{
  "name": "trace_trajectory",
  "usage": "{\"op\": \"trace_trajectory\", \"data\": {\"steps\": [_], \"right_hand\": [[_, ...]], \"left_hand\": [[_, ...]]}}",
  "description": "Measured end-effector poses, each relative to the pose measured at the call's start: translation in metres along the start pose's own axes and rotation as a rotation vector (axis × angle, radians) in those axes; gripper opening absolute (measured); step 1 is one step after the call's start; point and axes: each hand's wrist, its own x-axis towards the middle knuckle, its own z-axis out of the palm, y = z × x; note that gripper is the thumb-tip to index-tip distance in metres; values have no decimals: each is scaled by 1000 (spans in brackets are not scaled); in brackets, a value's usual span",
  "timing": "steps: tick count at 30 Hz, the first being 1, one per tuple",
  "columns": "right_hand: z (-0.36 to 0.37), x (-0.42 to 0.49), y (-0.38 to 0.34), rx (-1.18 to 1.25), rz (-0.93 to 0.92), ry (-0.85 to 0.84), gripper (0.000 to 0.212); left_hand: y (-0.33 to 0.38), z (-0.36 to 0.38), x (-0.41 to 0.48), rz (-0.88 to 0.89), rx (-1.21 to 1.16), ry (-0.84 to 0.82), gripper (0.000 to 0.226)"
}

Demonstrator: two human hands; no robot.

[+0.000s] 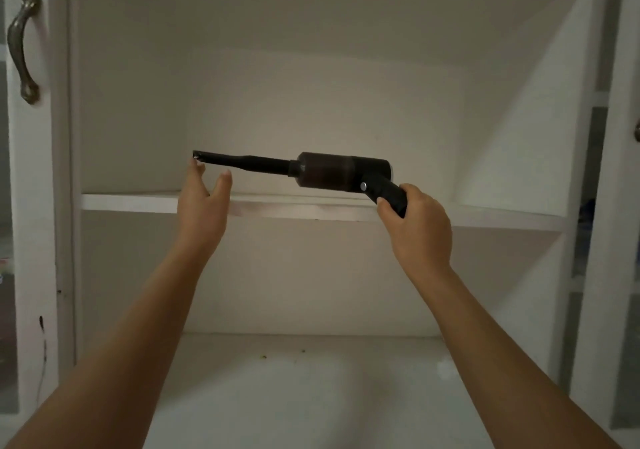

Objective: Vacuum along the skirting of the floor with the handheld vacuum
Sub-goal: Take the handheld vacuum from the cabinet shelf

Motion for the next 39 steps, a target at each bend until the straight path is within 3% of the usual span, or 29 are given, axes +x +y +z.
{"op": "trace_trajectory", "data": {"steps": [8, 15, 28, 39], "right_hand": [[-39, -50, 23, 61, 65, 62, 32], [-59, -115, 59, 90, 167, 39, 41], [-69, -200, 108, 224, 495, -196, 41], [-63, -231, 133, 301, 619, -386, 43]], "left_hand": [[4, 8, -50, 36, -156, 69, 41], [-31, 19, -114, 1, -86, 22, 34], [-88, 39, -202, -258, 104, -175, 36], [-119, 42, -235, -388, 243, -262, 38]]}}
